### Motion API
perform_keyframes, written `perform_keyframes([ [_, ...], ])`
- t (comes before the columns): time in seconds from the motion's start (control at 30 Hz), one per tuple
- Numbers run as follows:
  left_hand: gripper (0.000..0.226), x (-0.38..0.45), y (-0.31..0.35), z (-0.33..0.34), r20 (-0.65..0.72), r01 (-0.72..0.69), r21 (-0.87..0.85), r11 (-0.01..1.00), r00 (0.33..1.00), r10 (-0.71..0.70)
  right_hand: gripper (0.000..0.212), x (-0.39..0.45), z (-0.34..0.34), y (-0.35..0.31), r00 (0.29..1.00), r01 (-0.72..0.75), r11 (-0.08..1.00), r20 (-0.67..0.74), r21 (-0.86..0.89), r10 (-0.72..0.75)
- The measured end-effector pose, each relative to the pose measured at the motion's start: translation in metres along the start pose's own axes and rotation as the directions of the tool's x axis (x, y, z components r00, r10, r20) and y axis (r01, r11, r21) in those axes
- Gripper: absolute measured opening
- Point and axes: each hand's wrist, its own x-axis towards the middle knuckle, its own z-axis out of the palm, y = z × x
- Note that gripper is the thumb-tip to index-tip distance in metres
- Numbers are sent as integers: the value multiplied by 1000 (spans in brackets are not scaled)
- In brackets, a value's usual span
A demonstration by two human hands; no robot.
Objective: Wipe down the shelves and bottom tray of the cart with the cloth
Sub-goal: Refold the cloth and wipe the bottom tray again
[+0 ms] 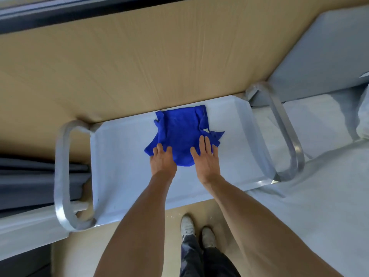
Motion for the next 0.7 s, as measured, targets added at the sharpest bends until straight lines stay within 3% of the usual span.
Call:
perform_keyframes([
  [0.1,58,4,1,13,54,-1,4,1000,999,1,50,13,6,-10,999,-43,999,-31,-14,42],
  [0.2,56,2,1,25,-25,10,9,1000,1000,-10,41,14,18,-17,997,-46,997,-52,54,49],
  [0.37,42,-2,0,23,-82,-25,-4,1000,996,25,29,7,5,-19,962,-35,976,-259,214,91],
  [0.5,9,-27,9,8,-146,35,-253,967,986,-74,25,-13,-9,-20,992,-17,949,-111,315,55],
  [0.57,11,-48,13,-2,-89,98,-367,925,986,-140,21,-31,-16,-20,995,-64,933,-47,354,86],
  [0.7,27,-91,8,-13,-10,225,-397,890,968,-249,17,-75,-22,-20,993,-110,916,77,386,87],
])
